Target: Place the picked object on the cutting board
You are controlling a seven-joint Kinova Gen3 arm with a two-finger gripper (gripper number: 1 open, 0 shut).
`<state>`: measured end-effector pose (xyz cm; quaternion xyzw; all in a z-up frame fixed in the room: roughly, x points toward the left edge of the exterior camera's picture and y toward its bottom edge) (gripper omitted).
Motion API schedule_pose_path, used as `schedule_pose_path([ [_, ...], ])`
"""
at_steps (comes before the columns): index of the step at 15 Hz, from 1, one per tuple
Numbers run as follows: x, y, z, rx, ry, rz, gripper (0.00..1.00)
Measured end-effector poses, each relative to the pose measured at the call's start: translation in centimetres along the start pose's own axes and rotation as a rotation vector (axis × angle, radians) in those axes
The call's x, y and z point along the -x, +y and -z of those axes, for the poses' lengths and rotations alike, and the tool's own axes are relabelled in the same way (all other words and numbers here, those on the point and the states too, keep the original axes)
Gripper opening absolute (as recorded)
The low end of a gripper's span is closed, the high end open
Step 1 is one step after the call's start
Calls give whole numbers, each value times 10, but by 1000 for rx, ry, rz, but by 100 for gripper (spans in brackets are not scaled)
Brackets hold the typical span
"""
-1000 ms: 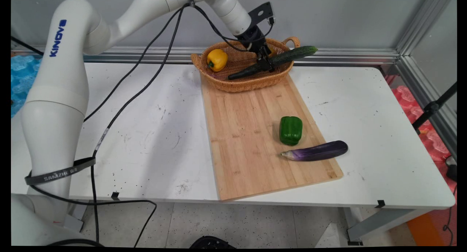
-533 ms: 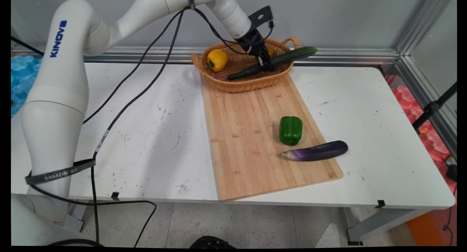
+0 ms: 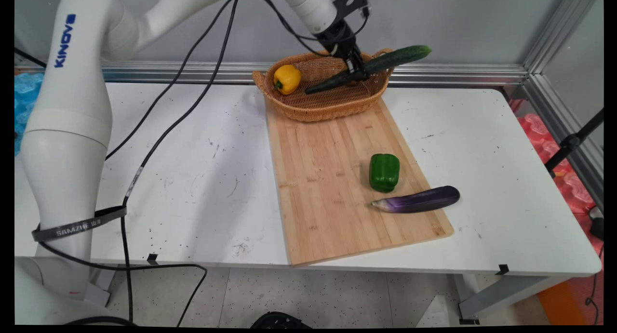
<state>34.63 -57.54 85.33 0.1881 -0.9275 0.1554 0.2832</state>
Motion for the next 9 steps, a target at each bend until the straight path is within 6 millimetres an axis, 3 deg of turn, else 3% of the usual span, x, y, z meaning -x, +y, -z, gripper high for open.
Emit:
schedule_pose_path([
  [5,-52,35,31,16,32,14,0],
  [9,-85,84,48,59,37,58,0],
])
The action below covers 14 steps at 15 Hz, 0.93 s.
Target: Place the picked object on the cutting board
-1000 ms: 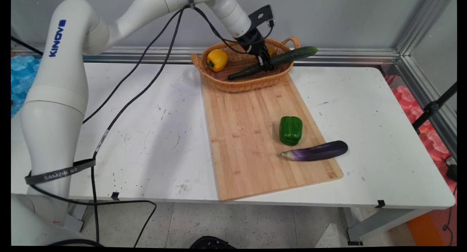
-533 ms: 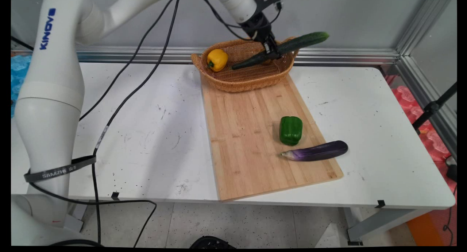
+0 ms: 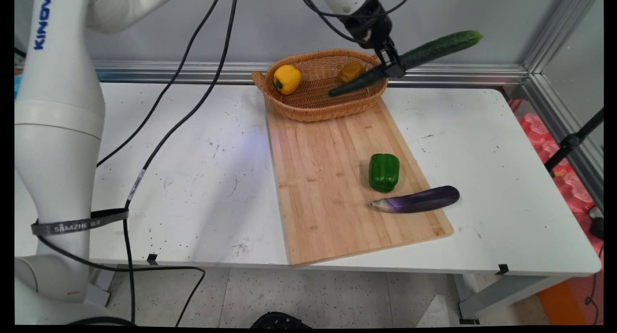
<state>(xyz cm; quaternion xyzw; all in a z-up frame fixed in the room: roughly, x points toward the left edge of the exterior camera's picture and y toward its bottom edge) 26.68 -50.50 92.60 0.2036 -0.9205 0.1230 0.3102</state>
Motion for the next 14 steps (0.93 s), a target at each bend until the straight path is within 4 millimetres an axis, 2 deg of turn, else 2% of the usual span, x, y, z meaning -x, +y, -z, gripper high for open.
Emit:
schedule_pose_path([
  [3,-4,32,3,18,-21,39,0],
  [6,4,54,3,19,-47,60,0],
  [9,19,65,-2,8,-78,60,0],
  [14,53,74,-18,-10,-125,40,0],
])
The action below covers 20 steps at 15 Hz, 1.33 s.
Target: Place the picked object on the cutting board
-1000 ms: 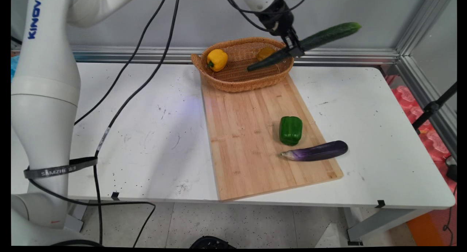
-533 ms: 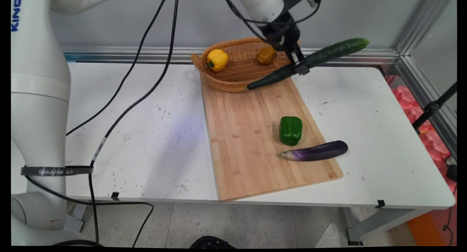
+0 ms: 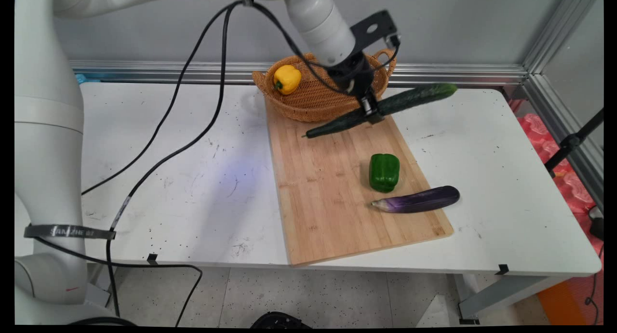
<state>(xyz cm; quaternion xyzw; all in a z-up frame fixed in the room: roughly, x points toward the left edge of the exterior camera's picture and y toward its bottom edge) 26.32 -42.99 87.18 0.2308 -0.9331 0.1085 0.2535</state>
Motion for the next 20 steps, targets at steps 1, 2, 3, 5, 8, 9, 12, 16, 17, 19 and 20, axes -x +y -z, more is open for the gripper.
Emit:
schedule_pose_path([
  [1,7,0,-5,-4,-8,-9,0],
  [2,12,0,-9,-7,-15,-16,0],
  [3,19,0,-15,-12,-23,-23,0],
  [5,27,-2,-22,-20,-31,-34,0],
  [8,41,-6,-36,-31,-41,-46,0],
  [9,44,-7,-39,-33,-42,-47,0],
  [12,55,-8,-51,-34,-49,-43,0],
  [16,63,-6,-60,-29,-53,-30,0],
  [17,64,-6,-62,-26,-52,-25,100],
  [19,66,-4,-64,-20,-48,-9,100],
  [20,67,-3,-65,-19,-47,-2,100],
])
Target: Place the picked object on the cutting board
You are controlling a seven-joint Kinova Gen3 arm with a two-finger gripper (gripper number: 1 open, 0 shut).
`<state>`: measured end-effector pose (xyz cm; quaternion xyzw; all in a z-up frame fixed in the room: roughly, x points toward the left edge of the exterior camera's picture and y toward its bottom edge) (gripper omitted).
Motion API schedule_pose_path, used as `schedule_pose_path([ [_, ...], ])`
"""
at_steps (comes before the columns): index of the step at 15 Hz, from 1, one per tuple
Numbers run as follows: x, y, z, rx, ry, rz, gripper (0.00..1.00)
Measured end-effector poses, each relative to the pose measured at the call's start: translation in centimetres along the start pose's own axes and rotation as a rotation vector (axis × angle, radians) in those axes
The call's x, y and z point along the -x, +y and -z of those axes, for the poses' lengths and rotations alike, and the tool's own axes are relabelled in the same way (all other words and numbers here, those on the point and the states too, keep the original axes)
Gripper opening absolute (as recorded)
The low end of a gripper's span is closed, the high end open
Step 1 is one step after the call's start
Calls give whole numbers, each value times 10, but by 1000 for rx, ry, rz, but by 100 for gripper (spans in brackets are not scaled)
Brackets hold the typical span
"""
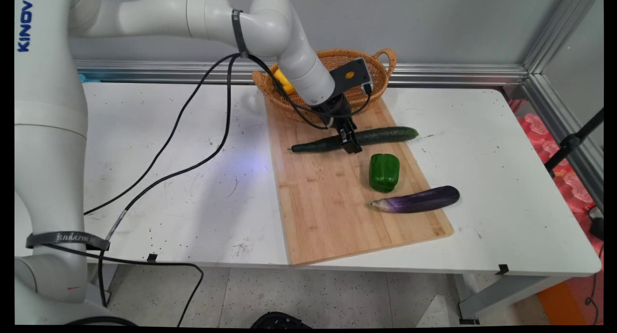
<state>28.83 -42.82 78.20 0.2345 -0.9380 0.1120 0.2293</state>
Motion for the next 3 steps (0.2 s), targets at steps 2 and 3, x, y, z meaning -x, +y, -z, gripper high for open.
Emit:
schedule_pose_path([
  [2,0,1,1,5,7,21,100],
  [3,-1,2,3,7,11,28,100],
])
